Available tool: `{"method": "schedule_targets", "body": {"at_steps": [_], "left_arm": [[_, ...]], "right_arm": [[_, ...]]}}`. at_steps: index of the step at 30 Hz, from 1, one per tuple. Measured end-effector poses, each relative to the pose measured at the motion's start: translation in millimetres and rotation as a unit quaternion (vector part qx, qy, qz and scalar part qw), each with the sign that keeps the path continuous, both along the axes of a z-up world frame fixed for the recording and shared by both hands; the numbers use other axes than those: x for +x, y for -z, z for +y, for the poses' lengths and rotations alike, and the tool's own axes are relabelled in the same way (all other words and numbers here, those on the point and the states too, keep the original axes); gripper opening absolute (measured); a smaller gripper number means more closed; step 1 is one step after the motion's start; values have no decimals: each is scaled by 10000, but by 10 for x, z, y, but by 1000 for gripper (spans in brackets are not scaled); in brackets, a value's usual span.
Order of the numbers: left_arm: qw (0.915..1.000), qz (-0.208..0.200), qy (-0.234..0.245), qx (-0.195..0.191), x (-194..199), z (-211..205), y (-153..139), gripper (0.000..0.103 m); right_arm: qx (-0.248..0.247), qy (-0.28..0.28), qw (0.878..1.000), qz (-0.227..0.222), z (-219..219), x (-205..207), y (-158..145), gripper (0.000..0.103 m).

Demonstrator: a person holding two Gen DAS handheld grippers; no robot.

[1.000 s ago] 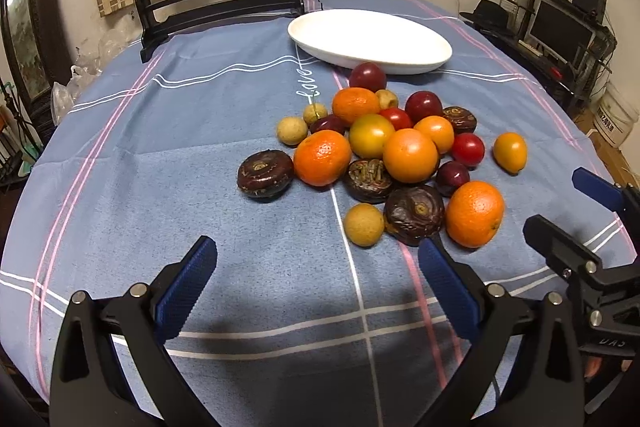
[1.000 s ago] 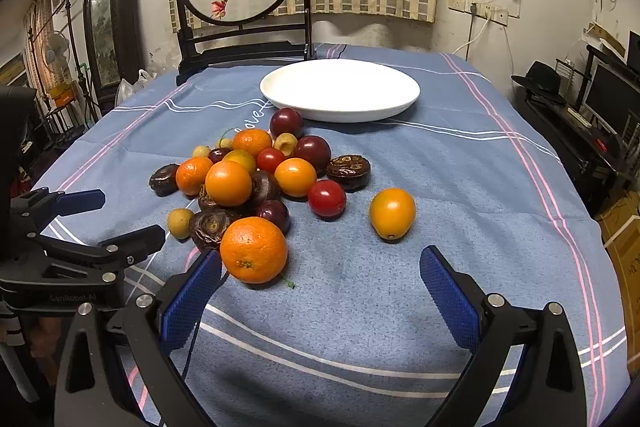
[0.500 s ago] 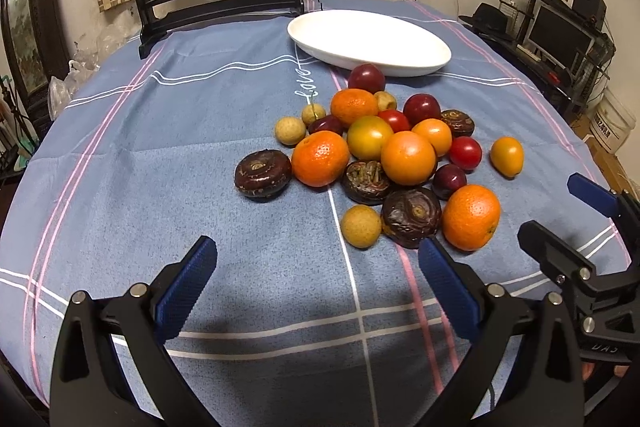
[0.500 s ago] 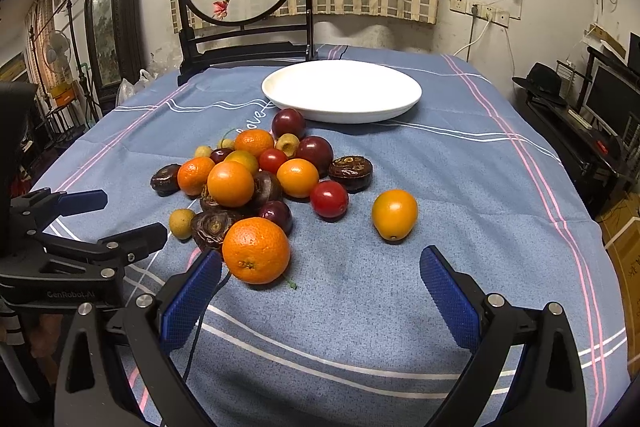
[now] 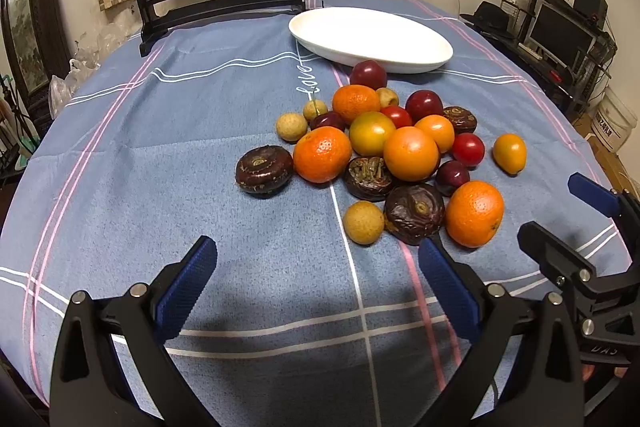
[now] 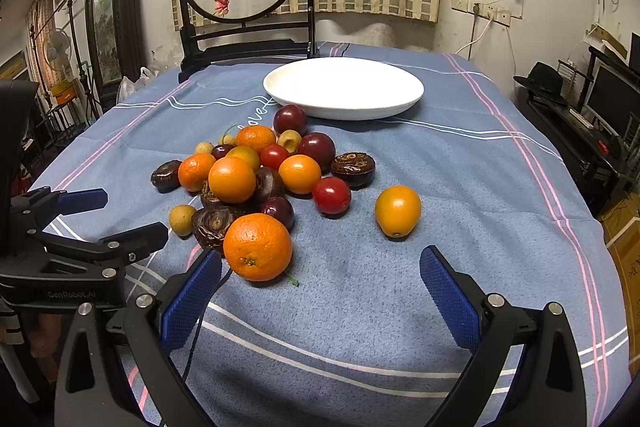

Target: Organize fruits

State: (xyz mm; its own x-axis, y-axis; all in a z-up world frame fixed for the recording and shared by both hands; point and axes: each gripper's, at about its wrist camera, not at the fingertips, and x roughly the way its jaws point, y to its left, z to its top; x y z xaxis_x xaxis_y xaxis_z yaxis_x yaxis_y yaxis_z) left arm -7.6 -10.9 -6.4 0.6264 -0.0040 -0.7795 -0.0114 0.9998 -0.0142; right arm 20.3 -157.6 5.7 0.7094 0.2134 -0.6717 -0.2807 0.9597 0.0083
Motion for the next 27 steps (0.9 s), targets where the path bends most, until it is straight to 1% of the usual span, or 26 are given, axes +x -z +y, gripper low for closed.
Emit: {"method": "schedule_targets", "body": {"at_steps": [27], "left_arm": [[10000,-11,3,-10,-19,-6,-1,99]], "right_arm": [[-36,-47,10000,38,34,-12,15,100]]}}
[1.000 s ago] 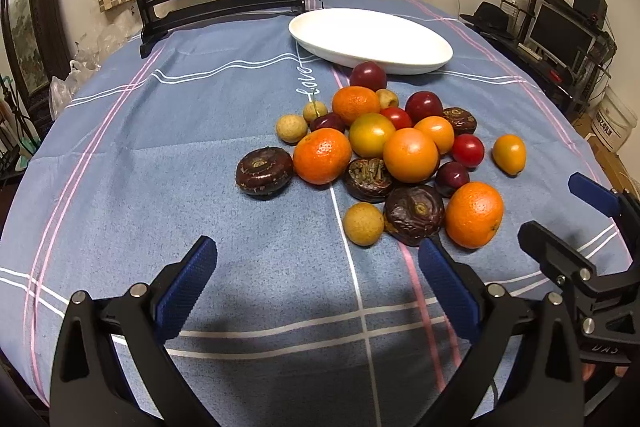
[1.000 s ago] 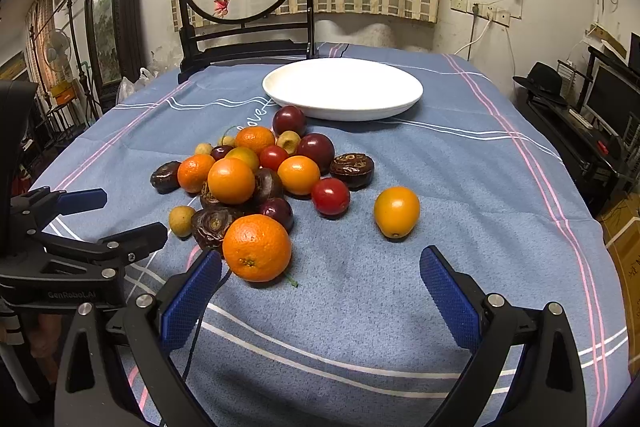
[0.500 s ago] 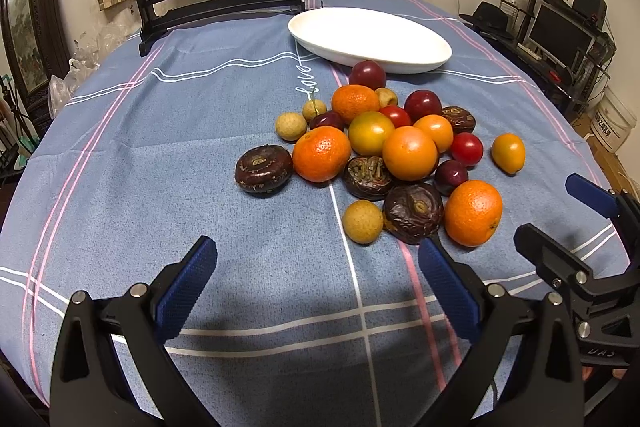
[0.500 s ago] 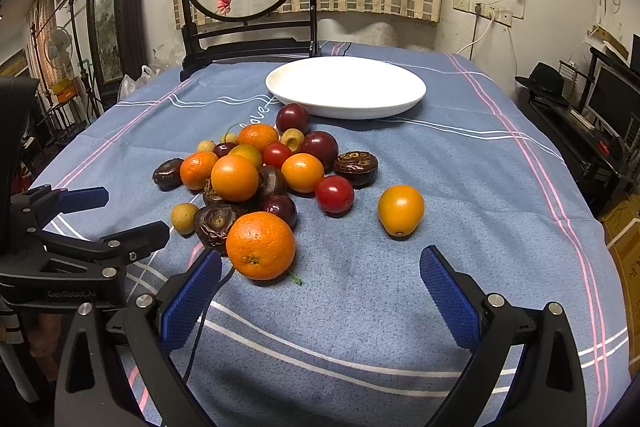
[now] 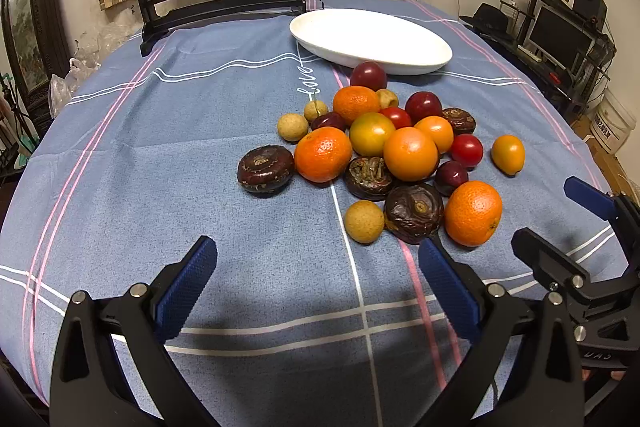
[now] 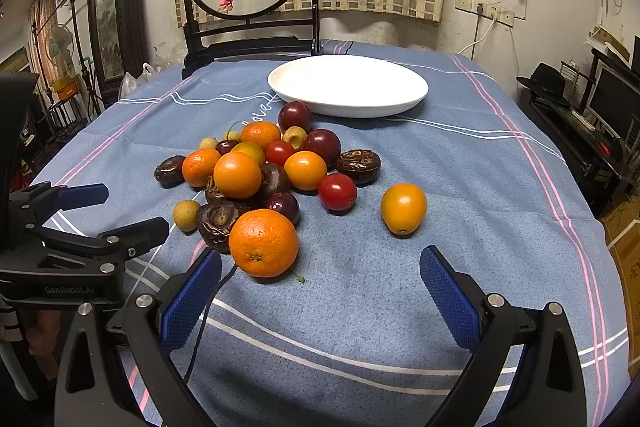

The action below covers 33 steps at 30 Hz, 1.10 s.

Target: Organize fruits

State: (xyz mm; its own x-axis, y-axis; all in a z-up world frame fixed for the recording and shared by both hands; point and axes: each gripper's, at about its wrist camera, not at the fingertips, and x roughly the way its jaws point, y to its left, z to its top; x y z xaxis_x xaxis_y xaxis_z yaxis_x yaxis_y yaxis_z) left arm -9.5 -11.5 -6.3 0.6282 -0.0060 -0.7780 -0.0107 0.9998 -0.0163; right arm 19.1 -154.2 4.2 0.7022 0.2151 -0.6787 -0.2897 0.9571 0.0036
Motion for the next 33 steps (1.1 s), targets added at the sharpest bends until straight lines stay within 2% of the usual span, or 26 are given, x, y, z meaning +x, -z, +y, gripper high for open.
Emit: {"method": "schedule_targets", "body": {"at_steps": [13,22,25,28,29,30,32,33], "left_arm": [[10000,-33,31,6,-6,21,16,99],[9997,-233,-118,41,15,238,-3,99],[9997,-129,-184,-26,52,349,19,99],[9999,12,-64,-129,94,394,53,99],[9999,63,10,-121,107,385,65,99],[9999,91,59,-104,111,371,73,99],[9998,125,115,-125,122,351,85,99],[9996,159,164,-172,134,335,89,99]], "right_arm": [[-88,-63,9998,136,46,31,48,100],[-542,-631,9953,503,369,154,193,100],[-723,-689,9934,569,472,238,224,89],[-693,-806,9913,774,516,304,274,67],[-552,-913,9907,839,517,308,272,56],[-512,-928,9910,817,513,302,260,51],[-489,-880,9921,753,476,277,231,44],[-455,-851,9924,760,445,271,228,44]]}}
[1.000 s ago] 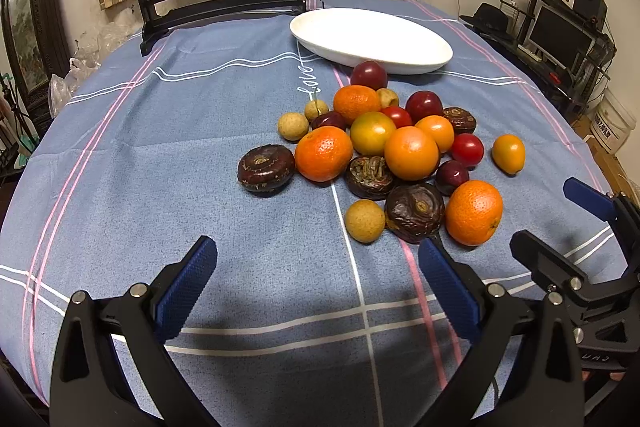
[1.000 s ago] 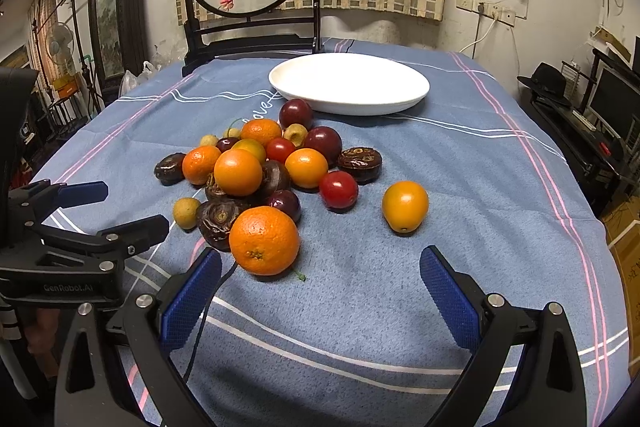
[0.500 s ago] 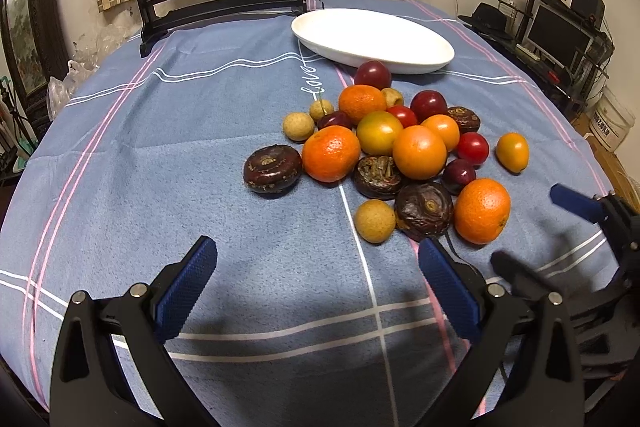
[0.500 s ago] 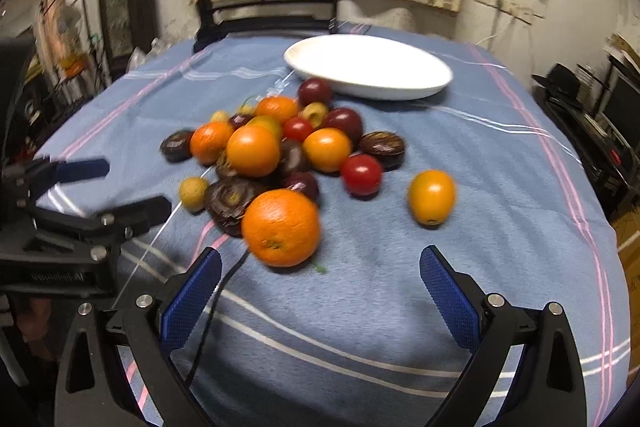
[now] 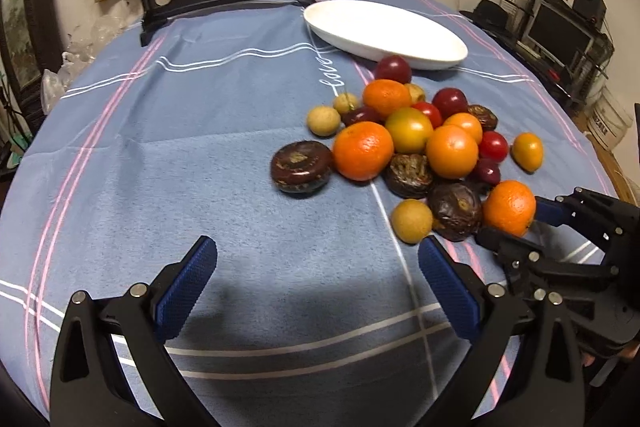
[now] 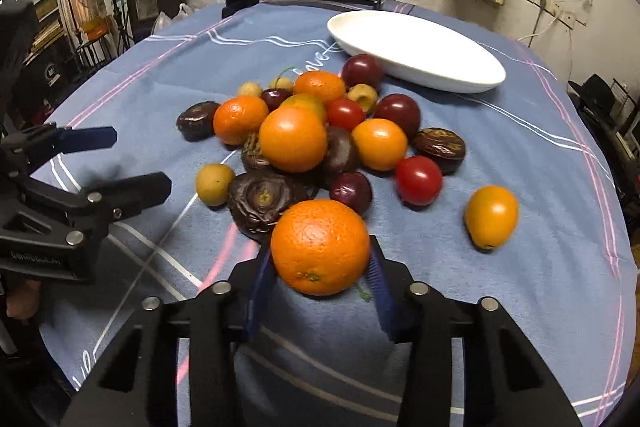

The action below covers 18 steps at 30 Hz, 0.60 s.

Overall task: Organize fruits
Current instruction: 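Grasp the large orange with the right gripper while the left gripper grasps a small yellow fruit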

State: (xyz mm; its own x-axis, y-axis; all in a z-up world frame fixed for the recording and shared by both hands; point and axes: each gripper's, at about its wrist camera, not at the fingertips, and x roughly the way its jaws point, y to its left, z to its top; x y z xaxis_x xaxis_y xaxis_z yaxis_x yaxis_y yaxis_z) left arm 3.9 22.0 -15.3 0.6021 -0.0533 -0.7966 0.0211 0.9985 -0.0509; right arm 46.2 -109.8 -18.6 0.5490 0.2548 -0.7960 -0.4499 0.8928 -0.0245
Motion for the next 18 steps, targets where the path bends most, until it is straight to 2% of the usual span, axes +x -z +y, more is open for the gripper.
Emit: {"method": "schedule_targets", "body": {"at_steps": [7,9,10,11,14,16,18], "left_arm": [[9989,73,452,98,57,-230,43,99],[9985,99,525,135,84,-277,59,90],[9981,144,578,143,103,-298,75,76],[9976,213,635,150,127,-320,97,68],[9966,386,708,177,225,-363,178,68],[9964,358,733,224,244,-385,180,68],[9959,322,823,193,291,-412,176,59]], "right_arm": [[237,23,9997,-13,-252,-106,-35,44],[292,14,9996,-40,-298,-123,-53,44],[337,4,9994,-62,-319,-132,-63,44],[372,-7,9993,-74,-340,-135,-72,44],[438,-30,9990,-125,-375,-148,-100,44],[465,-52,9988,-138,-392,-143,-105,44],[472,-71,9988,-119,-403,-126,-104,44]]}}
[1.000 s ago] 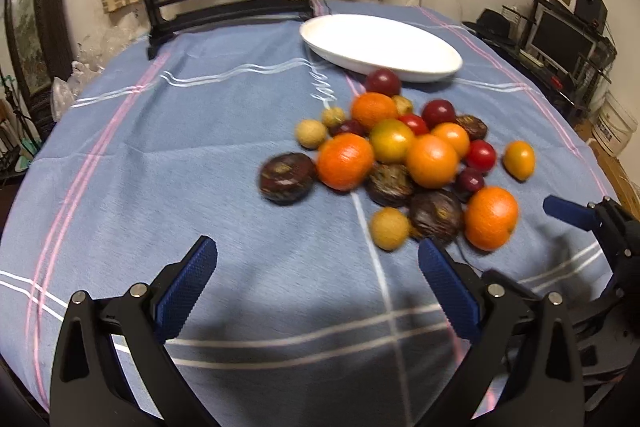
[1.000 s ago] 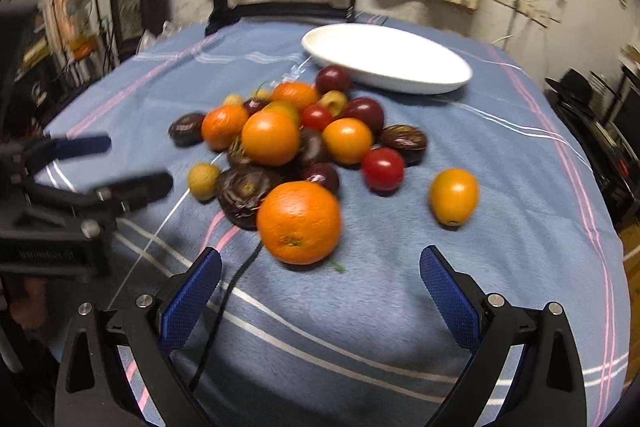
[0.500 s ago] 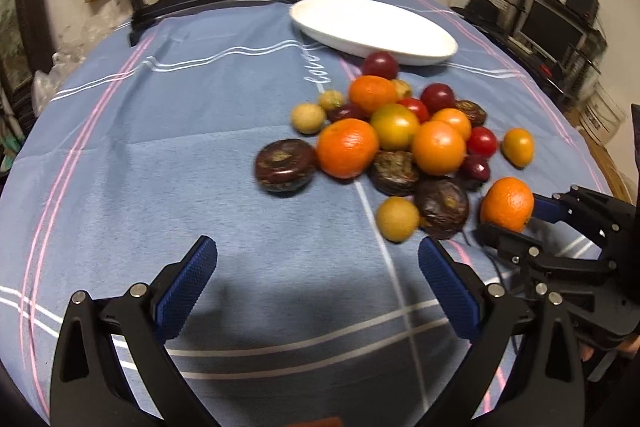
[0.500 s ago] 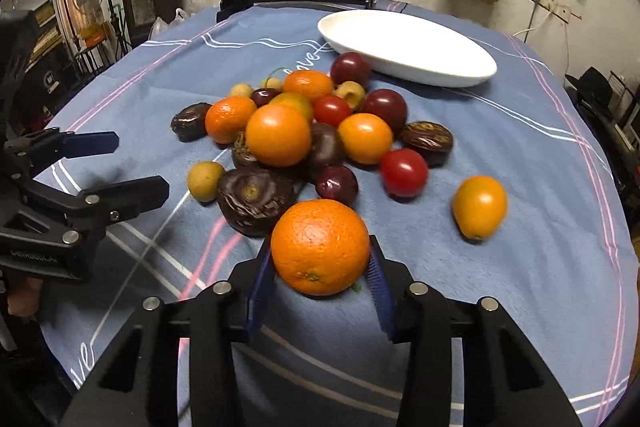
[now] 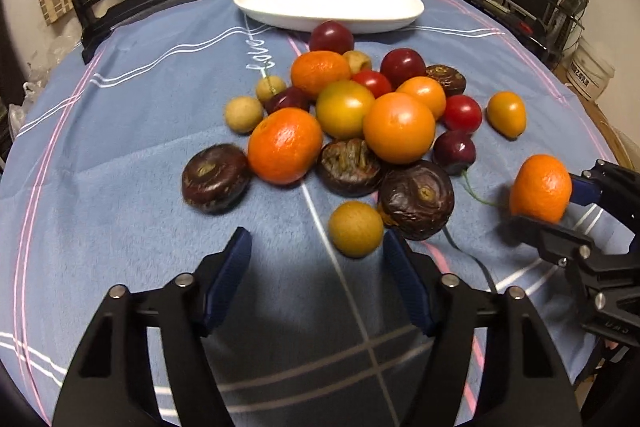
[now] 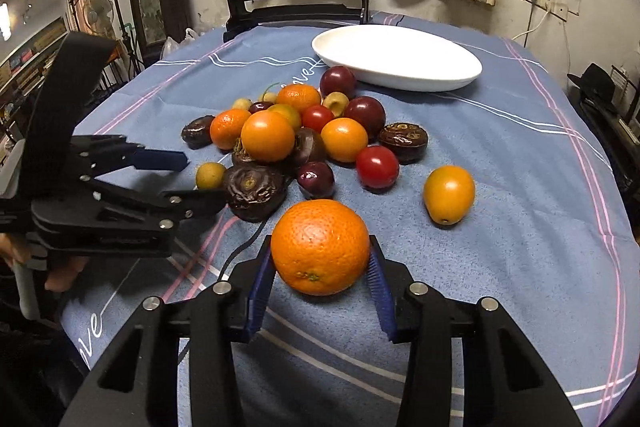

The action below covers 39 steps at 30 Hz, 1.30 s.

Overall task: Organize fruits
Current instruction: 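Grasp the large orange with the right gripper while the left gripper grasps a small yellow fruit, then lower both held fruits onto the white plate and open both grippers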

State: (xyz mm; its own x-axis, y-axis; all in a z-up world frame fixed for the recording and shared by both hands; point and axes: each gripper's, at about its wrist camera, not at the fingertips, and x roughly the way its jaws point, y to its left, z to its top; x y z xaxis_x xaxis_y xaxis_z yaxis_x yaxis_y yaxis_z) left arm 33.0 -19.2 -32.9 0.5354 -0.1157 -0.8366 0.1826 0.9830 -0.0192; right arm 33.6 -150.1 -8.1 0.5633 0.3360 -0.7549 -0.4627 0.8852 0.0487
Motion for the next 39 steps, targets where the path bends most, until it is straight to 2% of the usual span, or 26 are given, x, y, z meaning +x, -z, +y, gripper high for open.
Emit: {"method": "schedule_targets", "body": {"at_steps": [1,2,3,5,8,13,18,20,23,28,30,31,32,34,35,39], "left_arm": [[10000,-29,57,-16,12,-12,-6,47],[9999,-65,133,-21,17,-32,-19,30],[9996,-83,255,-58,19,-59,-35,25],[9995,-114,304,25,17,-89,-45,25],[9992,-89,382,-70,13,-47,-102,25],[9957,-570,627,-368,76,15,-592,25],[9930,-1075,295,-380,745,-45,-983,25],[9938,-1060,35,-326,1120,-74,-981,25],[9954,-841,-364,-265,1691,-95,-806,25],[9975,-329,-578,-224,2171,-113,-493,25],[9980,-149,-554,-258,2243,-124,-376,30],[9979,-105,-572,-271,2265,-124,-337,40],[9978,-172,-564,-319,2274,-131,-339,50],[9969,-347,-645,-277,2247,-141,-375,60],[9967,-399,-668,-223,2206,-152,-406,63],[9965,-484,-615,-284,1930,-101,-542,67]], "right_arm": [[-3,-5,10000,6,-2,6,4,44],[-8,-5,10000,9,-4,18,8,45],[-7,-3,10000,7,-6,23,6,45],[13,-16,10000,-8,-17,40,-12,44],[200,-43,9998,-34,-65,91,-105,44],[454,-58,9983,-375,-100,341,-439,44],[581,217,9963,-593,53,1036,-698,45],[569,354,9962,-561,107,1333,-667,45],[426,601,9969,-265,166,1759,-471,45],[482,956,9942,56,104,2173,-152,45],[676,951,9931,143,47,2185,-107,47],[741,973,9924,128,23,2166,-109,51],[788,996,9919,65,4,2149,-132,62],[753,1001,9921,-38,-11,2097,-158,62],[746,967,9925,-42,-18,2073,-167,62],[778,902,9928,-144,-85,1998,-284,62]]}}
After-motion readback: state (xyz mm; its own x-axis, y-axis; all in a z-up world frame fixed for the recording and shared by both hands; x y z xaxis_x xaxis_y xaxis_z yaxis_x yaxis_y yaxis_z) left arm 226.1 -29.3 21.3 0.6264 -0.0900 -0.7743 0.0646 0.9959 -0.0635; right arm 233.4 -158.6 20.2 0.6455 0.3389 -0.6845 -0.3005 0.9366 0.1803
